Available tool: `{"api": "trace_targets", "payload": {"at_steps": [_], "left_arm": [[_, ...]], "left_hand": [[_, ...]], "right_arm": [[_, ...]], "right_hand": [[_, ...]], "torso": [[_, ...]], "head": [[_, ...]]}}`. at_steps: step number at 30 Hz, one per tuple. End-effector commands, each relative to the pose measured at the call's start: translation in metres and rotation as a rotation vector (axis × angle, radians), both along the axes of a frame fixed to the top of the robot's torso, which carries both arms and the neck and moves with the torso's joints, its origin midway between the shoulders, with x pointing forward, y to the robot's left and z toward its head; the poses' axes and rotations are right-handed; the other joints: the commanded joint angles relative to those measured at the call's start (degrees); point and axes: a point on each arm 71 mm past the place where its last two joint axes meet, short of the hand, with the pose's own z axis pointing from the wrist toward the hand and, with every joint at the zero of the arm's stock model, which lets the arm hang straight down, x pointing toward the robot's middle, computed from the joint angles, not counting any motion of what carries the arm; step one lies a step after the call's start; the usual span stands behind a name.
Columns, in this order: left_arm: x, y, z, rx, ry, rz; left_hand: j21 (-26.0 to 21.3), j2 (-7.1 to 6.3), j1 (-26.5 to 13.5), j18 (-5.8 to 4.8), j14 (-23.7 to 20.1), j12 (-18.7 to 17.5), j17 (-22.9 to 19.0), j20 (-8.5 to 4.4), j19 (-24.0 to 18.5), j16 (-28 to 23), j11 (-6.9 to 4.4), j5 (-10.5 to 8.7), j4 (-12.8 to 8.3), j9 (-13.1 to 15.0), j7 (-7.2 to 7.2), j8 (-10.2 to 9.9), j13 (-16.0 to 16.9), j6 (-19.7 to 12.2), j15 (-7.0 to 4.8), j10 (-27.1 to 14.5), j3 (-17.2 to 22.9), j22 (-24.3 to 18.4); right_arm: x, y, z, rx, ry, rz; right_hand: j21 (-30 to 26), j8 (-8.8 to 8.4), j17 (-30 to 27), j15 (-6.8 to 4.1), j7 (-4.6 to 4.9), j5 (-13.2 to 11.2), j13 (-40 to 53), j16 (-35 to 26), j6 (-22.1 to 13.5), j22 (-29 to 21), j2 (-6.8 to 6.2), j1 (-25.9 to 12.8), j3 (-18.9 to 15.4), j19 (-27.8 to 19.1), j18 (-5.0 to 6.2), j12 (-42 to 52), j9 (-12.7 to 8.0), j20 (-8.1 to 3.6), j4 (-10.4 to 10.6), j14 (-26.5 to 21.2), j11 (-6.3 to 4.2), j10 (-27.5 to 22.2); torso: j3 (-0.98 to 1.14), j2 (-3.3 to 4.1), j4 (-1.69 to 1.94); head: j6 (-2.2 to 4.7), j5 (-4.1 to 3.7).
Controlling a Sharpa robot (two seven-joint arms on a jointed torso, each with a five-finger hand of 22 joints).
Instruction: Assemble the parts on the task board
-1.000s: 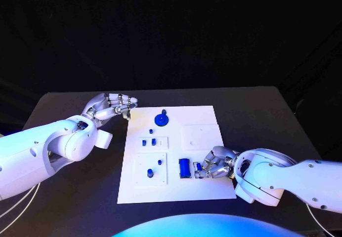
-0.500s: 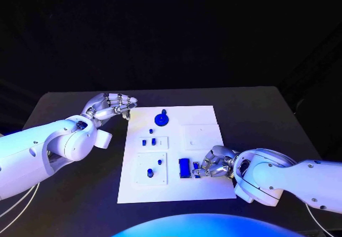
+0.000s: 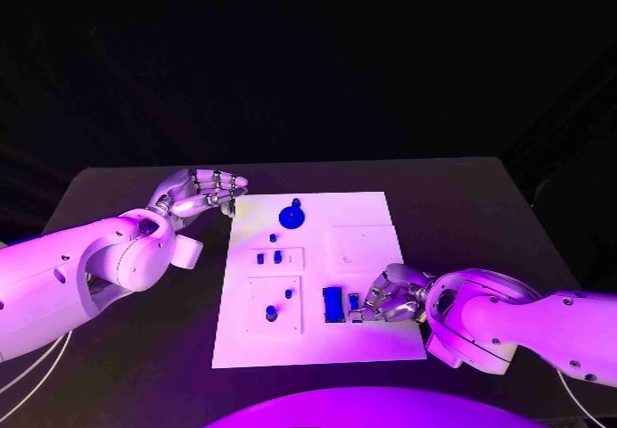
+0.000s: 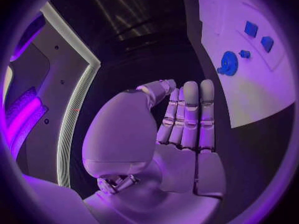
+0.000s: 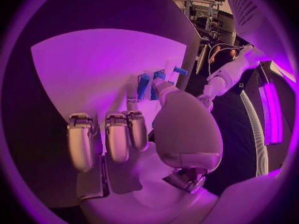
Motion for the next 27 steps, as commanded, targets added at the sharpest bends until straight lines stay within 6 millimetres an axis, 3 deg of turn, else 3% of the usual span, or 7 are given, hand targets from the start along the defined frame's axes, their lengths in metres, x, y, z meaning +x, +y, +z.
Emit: {"api": "trace_targets", "payload": {"at_steps": [1,14,27], "left_arm": [[-0.0002,-0.002,0.0007,-0.01,-0.002,-0.009],[0.0001,-0.0024,0.0005,-0.011,-0.003,-0.01],[0.0,-0.0024,0.0006,-0.011,-0.003,-0.01]], "left_hand": [[-0.17,0.39,0.01,0.88,-0.44,0.21,-0.1,-0.07,-0.18,0.02,0.11,0.22,-0.06,-0.05,0.42,0.19,-0.09,-0.08,-0.08,-0.37,0.3,0.02],[-0.16,0.46,-0.14,0.87,-0.45,0.26,-0.11,-0.05,-0.22,0.04,0.12,0.24,0.01,-0.07,0.42,0.24,-0.13,-0.11,-0.04,-0.45,0.32,0.02],[-0.16,0.46,-0.14,0.87,-0.45,0.26,-0.11,-0.05,-0.22,0.04,0.12,0.24,0.01,-0.07,0.42,0.24,-0.13,-0.11,-0.04,-0.45,0.32,0.02]], "right_arm": [[-0.0034,0.0029,-0.001,0.002,0.022,0.073],[-0.0054,-0.0007,-0.0029,-0.008,0.048,0.086],[0.0013,-0.0023,-0.0056,-0.029,0.02,0.047]], "right_hand": [[0.25,-0.25,15.08,0.24,0.03,-0.82,13.27,0.3,0.41,15.06,0.32,1.03,-1.29,6.1,-0.82,-0.33,-0.1,0.25,0.03,5.97,0.35,4.35],[0.25,-0.32,15.08,0.25,0.03,-1.12,13.25,0.3,0.44,15.06,0.6,1.49,-2.08,6.1,-0.82,-0.38,-0.15,0.26,0.04,5.97,0.36,4.33],[0.25,-0.54,15.08,0.25,0.02,-0.59,13.31,0.3,0.63,15.06,2.83,2.63,-2.79,6.1,-0.82,-0.25,-0.3,0.26,0.12,5.97,0.34,4.38]], "torso": [[0.0,0.03,-0.02],[0.0,0.04,0.03],[-0.02,0.03,0.05]], "head": [[-0.07,0.01],[0.05,-0.06],[-0.1,-0.04]]}}
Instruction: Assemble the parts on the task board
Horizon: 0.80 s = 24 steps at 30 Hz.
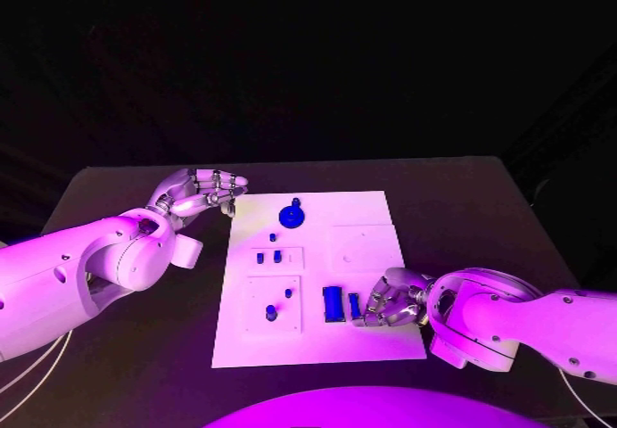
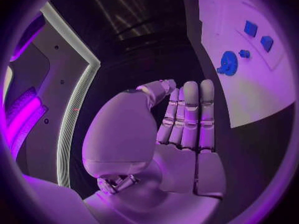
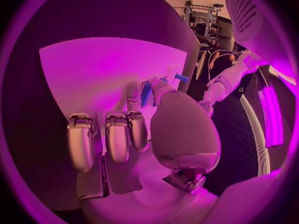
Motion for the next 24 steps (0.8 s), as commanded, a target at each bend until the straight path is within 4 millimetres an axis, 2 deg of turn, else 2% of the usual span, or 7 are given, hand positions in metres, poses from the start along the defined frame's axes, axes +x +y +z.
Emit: {"api": "trace_targets", "payload": {"at_steps": [1,6,12,16,18,19,24], "left_arm": [[-0.0004,-0.002,0.0008,-0.011,-0.003,-0.01],[-0.0004,-0.0018,0.0008,-0.011,-0.003,-0.009],[-0.0004,-0.002,0.0008,-0.011,-0.003,-0.01],[-0.0005,-0.002,0.0008,-0.011,-0.003,-0.01],[-0.0005,-0.0019,0.0008,-0.011,-0.003,-0.01],[-0.0005,-0.0019,0.0009,-0.011,-0.003,-0.01],[-0.0007,-0.0018,0.0009,-0.011,-0.002,-0.01]], "left_hand": [[-0.16,0.46,-0.14,0.87,-0.45,0.26,-0.05,-0.05,-0.22,0.04,0.12,0.24,0.01,-0.08,0.42,0.24,-0.05,-0.11,-0.04,-0.45,0.32,0.02],[-0.14,0.5,-0.17,0.87,-0.46,0.29,-0.06,-0.04,-0.23,0.05,0.13,0.25,0.02,-0.08,0.42,0.27,-0.07,-0.11,-0.04,-0.47,0.35,0.03],[-0.14,0.5,-0.17,0.87,-0.46,0.29,-0.06,-0.04,-0.23,0.05,0.13,0.25,0.02,-0.08,0.42,0.27,-0.07,-0.11,-0.04,-0.47,0.35,0.03],[-0.14,0.5,-0.17,0.87,-0.46,0.29,-0.06,-0.04,-0.23,0.05,0.13,0.25,0.02,-0.08,0.42,0.27,-0.07,-0.11,-0.04,-0.47,0.35,0.03],[-0.14,0.57,-0.19,0.87,-0.46,0.32,-0.07,-0.04,-0.24,0.06,0.12,0.26,0.04,-0.09,0.42,0.3,-0.08,-0.11,-0.04,-0.48,0.39,0.03],[-0.14,0.57,-0.19,0.87,-0.46,0.32,-0.07,-0.04,-0.24,0.06,0.12,0.26,0.04,-0.09,0.42,0.3,-0.08,-0.11,-0.04,-0.48,0.39,0.03],[-0.13,0.68,-0.16,0.88,-0.46,0.34,-0.07,-0.04,-0.24,0.06,0.12,0.29,0.04,-0.09,0.41,0.32,-0.09,-0.1,-0.04,-0.48,0.46,0.03]], "right_arm": [[0.0015,0.0,-0.0008,-0.01,-0.017,-0.005],[0.0039,0.0001,-0.001,-0.006,-0.034,-0.024],[0.0053,-0.0004,-0.002,-0.011,-0.035,-0.027],[0.0062,-0.0019,-0.0029,-0.02,-0.033,-0.027],[0.0067,-0.0026,-0.0033,-0.024,-0.033,-0.027],[0.0069,-0.0029,-0.0035,-0.026,-0.034,-0.027],[0.0083,-0.0043,-0.004,-0.034,-0.04,-0.029]], "right_hand": [[0.25,-0.4,15.09,0.24,-0.19,0.44,13.28,0.3,0.44,15.08,0.7,0.07,-0.15,6.1,-0.82,-0.21,-0.14,0.26,-0.03,5.97,0.34,4.4],[0.25,-0.49,15.09,0.24,-0.19,1.42,13.33,0.3,0.56,15.08,1.54,-0.34,-0.34,6.1,-0.82,-0.08,-0.22,0.25,0.07,5.97,0.33,4.45],[0.25,-0.53,15.09,0.23,-0.23,1.7,13.33,0.3,0.56,15.08,1.58,-0.21,-0.4,6.1,-0.82,-0.09,-0.24,0.25,-0.06,5.97,0.31,4.45],[0.25,-0.66,15.09,0.14,-0.35,2.04,13.31,0.3,0.53,15.08,1.52,1.62,-0.19,6.1,-0.82,-0.14,-0.32,0.19,-0.54,5.97,0.21,4.43],[0.25,-0.85,15.09,0.08,-0.41,-1.34,13.31,0.3,0.57,15.08,1.87,4.26,0.85,6.1,-0.82,-0.17,-0.45,0.1,-0.87,5.97,0.13,4.42],[0.25,-0.91,15.09,0.06,-0.44,-1.9,13.31,0.3,0.62,15.08,1.73,5.09,1.14,6.1,-0.82,-0.15,-0.5,0.11,-0.97,5.97,0.12,4.42],[0.25,-1.06,15.09,0.01,-0.52,-2.36,13.33,0.3,0.79,15.08,1.75,7.04,2.05,6.1,-0.82,-0.14,-0.64,0.08,-1.2,5.97,0.05,4.43]], "torso": [[-0.01,-0.05,-0.02],[-0.02,-0.05,-0.02],[-0.03,-0.07,-0.03],[-0.04,-0.06,-0.03],[-0.03,-0.05,-0.03],[-0.03,-0.05,-0.02],[-0.03,-0.05,-0.01]], "head": [[0.01,0.06],[0.07,0.09],[0.18,0.04],[0.17,0.03],[0.22,0.05],[0.23,0.05],[0.28,0.05]]}}
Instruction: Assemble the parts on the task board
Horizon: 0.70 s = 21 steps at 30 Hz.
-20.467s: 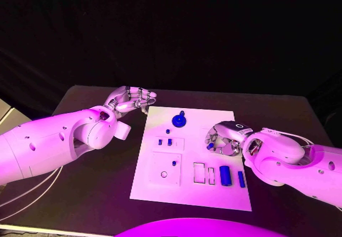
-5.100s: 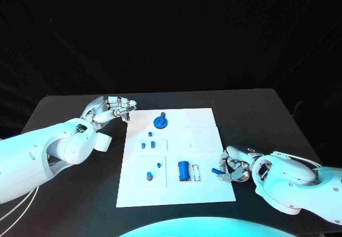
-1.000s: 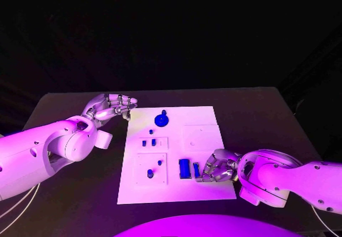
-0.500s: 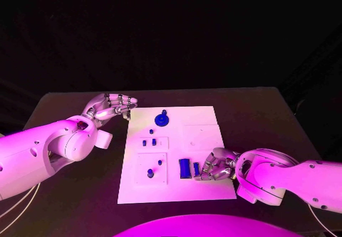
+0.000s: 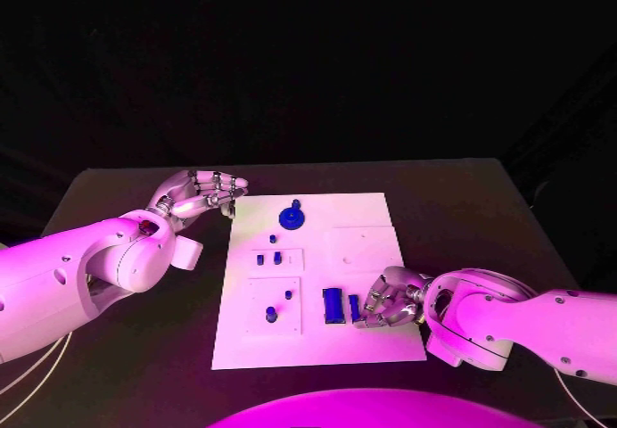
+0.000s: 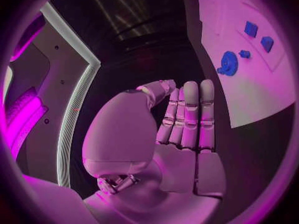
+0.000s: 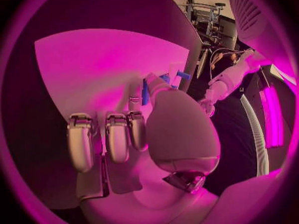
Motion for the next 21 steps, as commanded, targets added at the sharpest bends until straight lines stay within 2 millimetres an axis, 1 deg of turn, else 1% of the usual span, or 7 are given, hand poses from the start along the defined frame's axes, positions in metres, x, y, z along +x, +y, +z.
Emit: {"api": "trace_targets", "payload": {"at_steps": [1,6,12,15,18,19,21], "left_arm": [[-0.0006,-0.0018,0.0008,-0.011,-0.002,-0.01],[-0.0007,-0.002,0.0008,-0.011,-0.002,-0.01],[-0.0008,-0.0016,0.0009,-0.01,-0.002,-0.01],[-0.0008,-0.0014,0.0008,-0.01,-0.001,-0.01],[-0.0008,-0.0013,0.0009,-0.01,-0.002,-0.01],[-0.0008,-0.0013,0.0009,-0.01,-0.002,-0.01],[-0.0008,-0.0013,0.0009,-0.013,-0.002,-0.012]], "left_hand": [[-0.13,0.45,0.07,0.88,-0.46,0.34,-0.08,-0.04,-0.24,0.06,-0.1,0.29,0.04,-0.09,0.42,0.32,-0.09,-0.1,-0.04,-0.27,0.46,0.03],[-0.11,0.55,0.11,0.89,-0.46,0.36,-0.09,-0.04,-0.24,0.06,-0.11,0.3,0.03,-0.1,0.41,0.34,-0.1,-0.1,-0.05,-0.27,0.53,0.03],[-0.11,0.55,0.11,0.89,-0.46,0.36,-0.09,-0.04,-0.24,0.06,-0.11,0.3,0.03,-0.1,0.41,0.34,-0.1,-0.1,-0.05,-0.27,0.53,0.03],[-0.09,0.6,0.16,0.89,-0.47,0.38,-0.09,-0.05,-0.25,0.06,-0.11,0.31,-0.01,-0.1,0.41,0.35,-0.11,-0.11,-0.06,-0.29,0.59,0.04],[-0.09,0.6,0.16,0.89,-0.47,0.38,-0.09,-0.05,-0.25,0.06,-0.11,0.31,-0.01,-0.1,0.41,0.35,-0.11,-0.11,-0.06,-0.29,0.59,0.04],[-0.09,0.6,0.16,0.89,-0.47,0.38,-0.09,-0.05,-0.25,0.06,-0.11,0.31,-0.01,-0.1,0.41,0.35,-0.11,-0.11,-0.06,-0.29,0.59,0.04],[-0.09,0.6,0.16,0.89,-0.47,0.38,-0.09,-0.05,-0.25,0.06,-0.11,0.31,-0.01,-0.1,0.41,0.35,-0.11,-0.11,-0.06,-0.29,0.59,0.04]], "right_arm": [[0.0033,-0.0053,-0.0015,-0.031,-0.021,-0.014],[0.0049,-0.0057,-0.0018,-0.037,-0.031,-0.013],[0.0053,-0.005,-0.0013,-0.034,-0.039,-0.013],[0.005,-0.0055,-0.0007,-0.032,-0.042,-0.014],[0.0045,-0.0077,0.0005,-0.027,-0.047,-0.019],[0.0043,-0.0087,0.0011,-0.025,-0.047,-0.023],[0.0044,-0.0112,0.0032,-0.012,-0.046,-0.037]], "right_hand": [[0.25,-0.44,15.05,-0.01,0.01,-0.59,13.34,0.3,0.03,15.09,0.24,1.2,0.79,6.1,-0.81,-0.14,-0.28,0.07,-0.13,5.97,0.03,4.43],[0.25,-0.54,15.05,-0.03,0.02,-1.66,13.36,0.3,0.14,15.09,0.32,2.24,1.43,6.1,-0.81,-0.09,-0.37,0.04,-0.16,5.97,0.02,4.45],[0.25,-0.64,15.05,0.09,0.21,-2.19,13.39,0.3,0.26,15.09,-0.01,1.08,1.02,6.1,-0.81,-0.01,-0.47,0.1,1.0,5.97,0.19,4.48],[0.25,-0.68,15.05,0.14,0.27,-2.17,13.39,0.3,0.31,15.09,-0.19,0.36,0.69,6.1,-0.81,-0.04,-0.5,0.13,1.15,5.97,0.23,4.48],[0.25,-0.76,15.05,0.19,0.31,-1.43,13.38,0.3,0.36,15.09,-0.25,-0.89,0.17,6.1,-0.81,-0.06,-0.56,0.19,1.21,5.97,0.29,4.47],[0.25,-0.78,15.05,0.2,0.32,-1.29,13.37,0.3,0.36,15.09,-0.26,-1.07,0.09,6.1,-0.81,-0.08,-0.57,0.2,1.22,5.97,0.29,4.46],[0.25,-0.97,15.05,0.33,0.42,0.5,13.31,0.3,0.35,15.09,0.48,-4.58,-1.01,6.1,-0.81,-0.24,-0.71,0.33,1.32,5.97,0.42,4.4]], "torso": [[0.01,0.01,0.0],[0.02,0.02,0.0],[0.01,0.03,-0.01],[0.02,0.05,-0.03],[0.01,0.04,-0.05],[0.01,0.03,-0.05],[0.01,0.0,-0.05]], "head": [[0.03,0.0],[0.05,0.01],[0.07,0.05],[0.08,0.05],[0.14,0.04],[0.25,0.1],[0.32,0.15]]}}
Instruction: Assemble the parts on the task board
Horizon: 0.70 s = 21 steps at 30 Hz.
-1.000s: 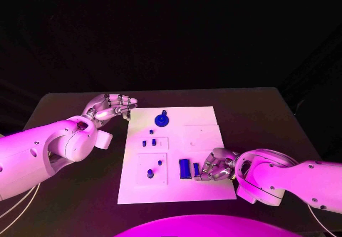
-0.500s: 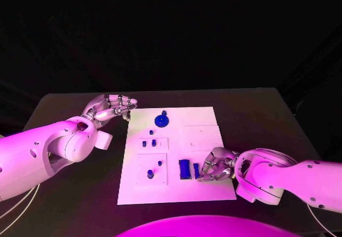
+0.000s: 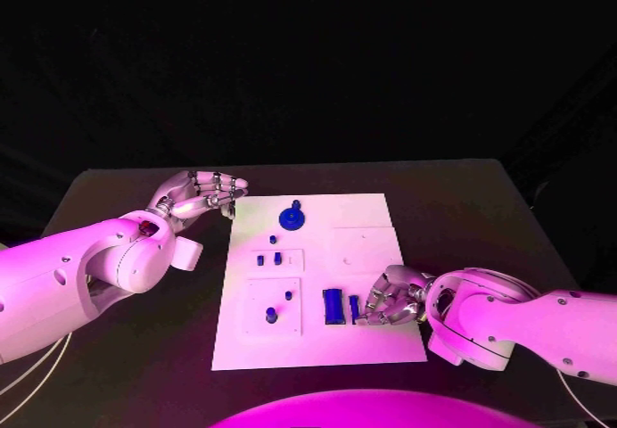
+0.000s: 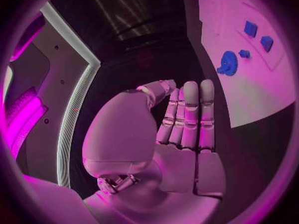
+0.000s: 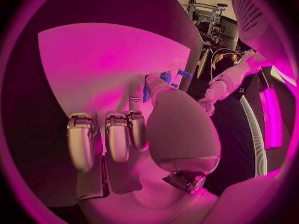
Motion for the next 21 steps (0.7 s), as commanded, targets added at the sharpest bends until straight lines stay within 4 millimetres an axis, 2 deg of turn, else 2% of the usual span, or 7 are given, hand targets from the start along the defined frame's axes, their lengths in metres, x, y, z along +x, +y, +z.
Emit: {"api": "trace_targets", "payload": {"at_steps": [1,2,7,13,18,20,21], "left_arm": [[-0.001,-0.002,0.001,-0.018,-0.001,-0.016],[-0.001,-0.002,0.001,-0.027,0.0,-0.022],[-0.002,-0.004,0.0,-0.048,0.006,-0.034],[-0.001,-0.004,-0.002,-0.07,0.011,-0.024],[0.004,-0.002,-0.003,-0.079,0.001,0.014],[0.007,0.0,-0.004,-0.081,-0.005,0.036],[0.009,0.0,-0.004,-0.083,-0.008,0.048]], "left_hand": [[-0.09,0.6,0.16,0.89,-0.47,0.38,-0.05,-0.05,-0.25,0.06,-0.11,0.31,0.0,-0.05,0.41,0.35,-0.07,-0.11,-0.06,-0.29,0.25,0.04],[-0.07,0.6,0.16,0.89,-0.49,0.4,-0.06,-0.05,-0.26,0.06,-0.1,0.3,-0.03,-0.05,0.41,0.37,-0.08,-0.12,-0.06,-0.31,0.27,0.06],[-0.05,0.36,0.05,0.88,-0.57,0.33,-0.08,-0.04,-0.31,0.04,-0.04,0.29,-0.1,-0.11,0.45,0.32,-0.15,-0.33,-0.03,-0.56,0.22,0.07],[-0.15,0.19,-0.29,0.82,-0.91,0.3,-0.16,0.04,-0.57,-0.09,0.07,0.28,0.0,-0.15,0.52,0.34,-0.24,-0.49,0.11,-0.9,0.15,0.03],[-0.78,0.0,-1.01,0.79,-1.95,0.59,-0.36,0.28,-1.34,-0.49,0.12,0.21,0.36,-0.2,0.51,0.49,-0.27,-0.74,0.29,-1.03,-0.13,-0.27],[-1.88,-0.1,-1.41,0.79,-3.54,0.92,-0.95,0.5,-2.36,-1.62,0.16,0.13,0.63,-0.23,0.54,0.67,-0.31,-0.98,0.44,-1.13,-0.33,-0.83],[-2.25,-0.13,-1.52,0.79,-3.95,1.02,-1.19,0.56,-2.62,-2.02,0.17,0.1,0.72,-0.25,0.55,0.72,-0.32,-1.07,0.48,-1.15,-0.41,-1.04]], "right_arm": [[0.003,-0.008,0.003,0.008,-0.02,-0.04],[0.004,-0.01,0.006,0.028,-0.02,-0.047],[0.01,-0.012,0.017,0.11,-0.03,-0.05],[0.033,-0.021,0.035,0.27,-0.128,-0.083],[0.068,-0.037,0.048,0.407,-0.283,-0.171],[0.083,-0.045,0.05,0.445,-0.341,-0.211],[0.09,-0.048,0.05,0.458,-0.364,-0.228]], "right_hand": [[0.25,-0.32,15.07,0.34,0.6,4.54,13.27,0.3,-0.28,15.05,-0.02,-4.32,-2.28,6.1,-0.81,-0.38,0.09,0.37,-0.24,5.97,0.49,4.34],[0.25,-0.42,15.07,0.41,0.68,6.2,13.15,0.3,-0.54,15.05,-0.57,-4.86,-3.17,6.1,-0.81,-0.7,0.1,0.38,-0.25,5.97,0.55,4.21],[0.25,-0.72,14.68,0.68,1.03,4.38,12.49,0.08,-1.51,15.05,-1.44,-5.3,-6.31,6.1,-0.81,-2.4,0.13,0.62,-0.23,5.89,0.88,3.49],[-2.38,-1.79,13.69,1.32,1.89,2.37,11.68,-0.51,-3.71,14.32,0.3,-2.4,-11.44,5.4,-0.29,-4.43,-0.01,1.21,-0.27,5.65,1.67,2.52],[-10.55,-2.79,10.63,1.82,2.61,4.04,8.84,-2.48,-5.26,11.97,1.97,1.91,-11.98,3.15,1.28,-11.1,-0.2,1.7,-0.42,4.85,2.26,-0.59],[-19.89,-3.54,5.72,2.36,3.35,5.25,5.2,-6.01,-6.7,9.09,2.51,5.15,-11.82,0.39,2.91,-19.14,-0.37,2.19,-0.48,3.16,2.91,-4.89],[-22.06,-3.55,4.59,2.52,3.45,5.31,4.29,-6.92,-6.85,8.36,2.54,5.58,-11.89,-0.29,3.27,-20.93,-0.34,2.32,-0.39,2.68,3.05,-5.94]], "torso": [[0.0,-0.09,-0.04],[-0.02,-0.14,-0.07],[-0.12,-0.33,-0.12],[-0.26,-0.83,-0.2],[-0.41,-1.6,-0.2],[-0.54,-1.95,-0.17],[-0.55,-2.03,-0.17]], "head": [[0.17,0.1],[0.22,0.07],[0.89,0.0],[1.61,-0.1],[2.06,-0.1],[2.51,-0.16],[2.67,-0.17]]}}
